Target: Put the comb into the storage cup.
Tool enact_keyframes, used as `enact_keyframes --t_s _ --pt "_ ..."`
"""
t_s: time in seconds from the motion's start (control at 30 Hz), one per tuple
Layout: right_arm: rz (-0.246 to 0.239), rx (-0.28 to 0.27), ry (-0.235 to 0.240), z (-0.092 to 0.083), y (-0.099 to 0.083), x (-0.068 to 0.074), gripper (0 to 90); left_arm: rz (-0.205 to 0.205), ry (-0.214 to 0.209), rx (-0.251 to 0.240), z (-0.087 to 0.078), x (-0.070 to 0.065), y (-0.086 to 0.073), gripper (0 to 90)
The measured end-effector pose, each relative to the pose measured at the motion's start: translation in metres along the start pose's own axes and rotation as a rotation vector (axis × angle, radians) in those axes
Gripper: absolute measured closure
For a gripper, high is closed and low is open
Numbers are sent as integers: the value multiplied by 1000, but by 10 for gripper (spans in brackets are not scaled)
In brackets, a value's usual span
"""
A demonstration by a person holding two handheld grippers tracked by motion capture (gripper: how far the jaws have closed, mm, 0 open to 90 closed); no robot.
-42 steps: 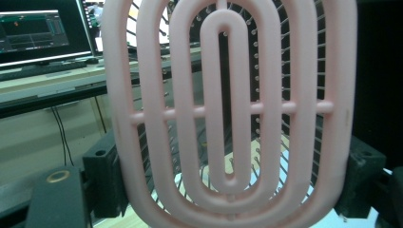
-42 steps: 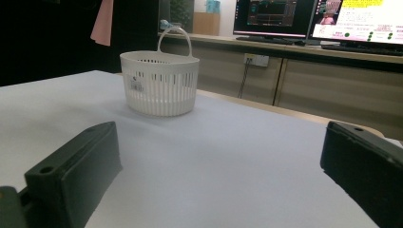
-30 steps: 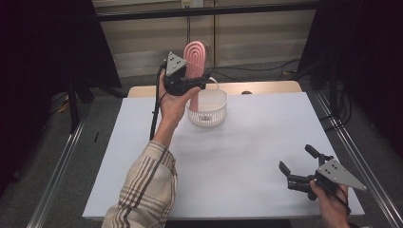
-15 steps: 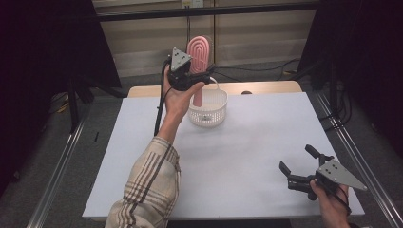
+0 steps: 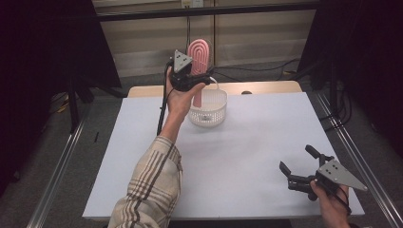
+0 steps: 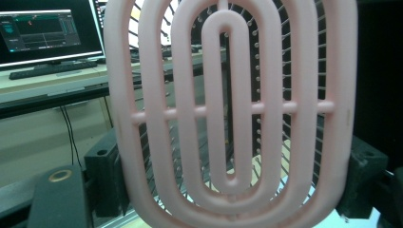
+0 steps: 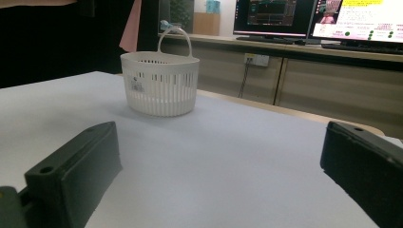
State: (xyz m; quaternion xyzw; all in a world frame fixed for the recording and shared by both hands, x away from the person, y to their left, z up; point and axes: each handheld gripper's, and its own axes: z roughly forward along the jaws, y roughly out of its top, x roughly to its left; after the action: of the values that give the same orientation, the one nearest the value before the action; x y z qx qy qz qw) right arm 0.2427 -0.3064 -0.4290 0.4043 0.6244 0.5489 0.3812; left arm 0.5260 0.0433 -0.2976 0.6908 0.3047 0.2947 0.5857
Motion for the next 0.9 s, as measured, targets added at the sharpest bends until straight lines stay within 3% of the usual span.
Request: enact_keyframes --t_s 0.23,0.5,0.57,0.67,0.9 --pt "2 -1 3 0 0 0 0 22 -9 4 5 -6 -5 191" --pt "-2 0 0 0 0 0 0 4 1 7 7 -5 -15 191" --pt "-6 -2 2 0 0 0 0 -17 3 8 8 -4 -20 191" --pt "-6 -4 4 -1 0 0 0 -8 11 27 9 -2 -24 191" --pt "-4 -3 3 -1 0 0 0 -16 10 20 9 -2 -29 190"
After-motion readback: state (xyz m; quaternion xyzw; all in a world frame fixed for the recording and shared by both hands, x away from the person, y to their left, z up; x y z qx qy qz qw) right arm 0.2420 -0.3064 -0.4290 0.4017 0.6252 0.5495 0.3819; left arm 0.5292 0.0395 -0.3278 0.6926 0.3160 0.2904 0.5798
